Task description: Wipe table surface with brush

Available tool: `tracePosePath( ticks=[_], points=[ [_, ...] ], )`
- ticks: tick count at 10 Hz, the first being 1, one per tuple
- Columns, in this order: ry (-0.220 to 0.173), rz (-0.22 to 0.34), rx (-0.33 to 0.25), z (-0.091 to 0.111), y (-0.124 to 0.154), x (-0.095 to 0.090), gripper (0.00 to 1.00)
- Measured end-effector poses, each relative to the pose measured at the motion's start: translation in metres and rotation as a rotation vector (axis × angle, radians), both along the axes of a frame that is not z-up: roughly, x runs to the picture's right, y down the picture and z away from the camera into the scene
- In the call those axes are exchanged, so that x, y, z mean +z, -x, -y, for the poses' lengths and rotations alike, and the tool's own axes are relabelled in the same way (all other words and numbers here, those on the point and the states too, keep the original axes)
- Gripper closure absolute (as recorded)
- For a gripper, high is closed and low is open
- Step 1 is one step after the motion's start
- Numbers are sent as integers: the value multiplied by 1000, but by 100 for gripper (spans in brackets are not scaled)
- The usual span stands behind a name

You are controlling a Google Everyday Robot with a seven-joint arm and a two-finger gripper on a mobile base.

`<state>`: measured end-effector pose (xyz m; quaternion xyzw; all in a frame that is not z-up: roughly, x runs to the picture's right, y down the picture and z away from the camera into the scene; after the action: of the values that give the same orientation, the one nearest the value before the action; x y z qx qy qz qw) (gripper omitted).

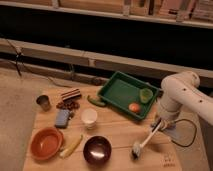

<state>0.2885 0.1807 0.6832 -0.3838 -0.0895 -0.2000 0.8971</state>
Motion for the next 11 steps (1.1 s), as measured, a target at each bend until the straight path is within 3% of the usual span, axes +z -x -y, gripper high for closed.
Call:
tracePosePath(
  ticks=[2, 5, 9, 11],
  points=[
    [14, -86, 0, 2, -10, 11, 100],
    [10, -156, -23, 12, -12, 30, 100],
    [-2, -218, -51, 31, -10, 63, 100],
    [-12, -215, -56, 46, -3, 82, 100]
  ],
)
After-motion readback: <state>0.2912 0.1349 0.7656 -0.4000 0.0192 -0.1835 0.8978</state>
